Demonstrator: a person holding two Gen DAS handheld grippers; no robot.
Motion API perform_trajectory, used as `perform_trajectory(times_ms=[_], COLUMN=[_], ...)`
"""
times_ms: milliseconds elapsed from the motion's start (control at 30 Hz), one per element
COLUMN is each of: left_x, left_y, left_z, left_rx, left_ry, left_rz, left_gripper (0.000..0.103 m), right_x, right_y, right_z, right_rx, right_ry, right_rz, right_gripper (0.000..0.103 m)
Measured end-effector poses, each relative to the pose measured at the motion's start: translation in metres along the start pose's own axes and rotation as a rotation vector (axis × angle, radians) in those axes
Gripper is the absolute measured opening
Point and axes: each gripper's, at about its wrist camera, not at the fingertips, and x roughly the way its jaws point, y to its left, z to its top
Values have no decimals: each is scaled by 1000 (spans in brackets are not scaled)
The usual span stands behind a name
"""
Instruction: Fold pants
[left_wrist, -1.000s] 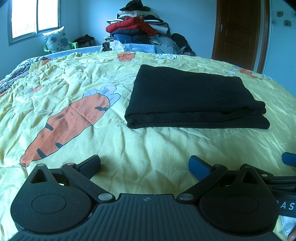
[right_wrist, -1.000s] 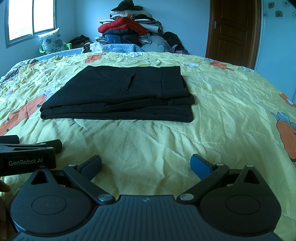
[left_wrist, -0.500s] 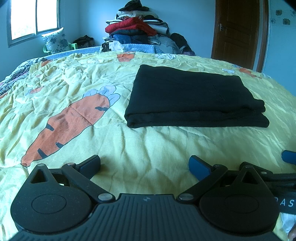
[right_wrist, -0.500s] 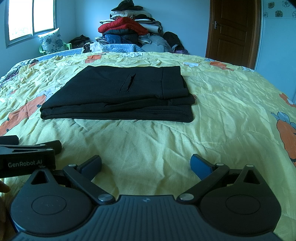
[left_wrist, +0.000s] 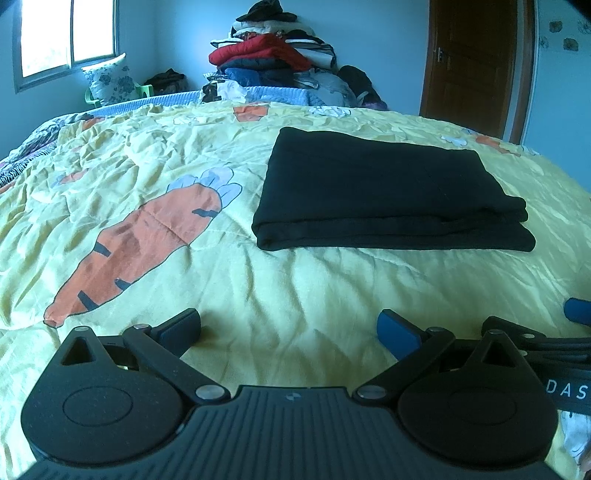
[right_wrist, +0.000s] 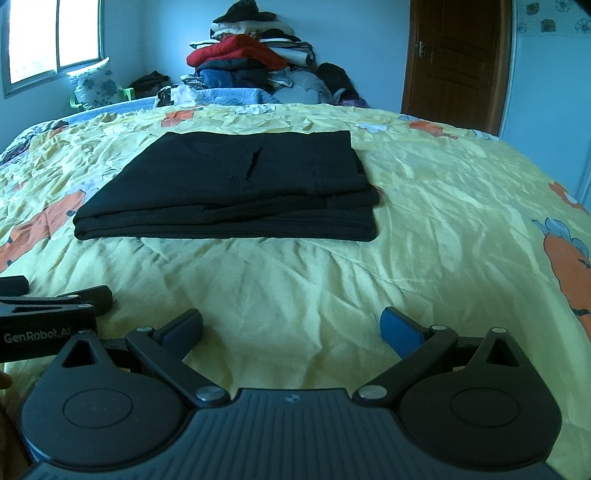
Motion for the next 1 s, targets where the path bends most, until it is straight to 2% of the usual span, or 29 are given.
perform_trajectory(times_ms=[1000], left_x=[-4], left_y=[5], left_z=[-4], left_rx=[-16], left_ry=[-1], left_rz=[16], left_gripper=[103], right_x=[-1], right_y=[0], right_z=[-1], right_rx=[6], right_ry=[1], right_rz=[-9], right_gripper=[103])
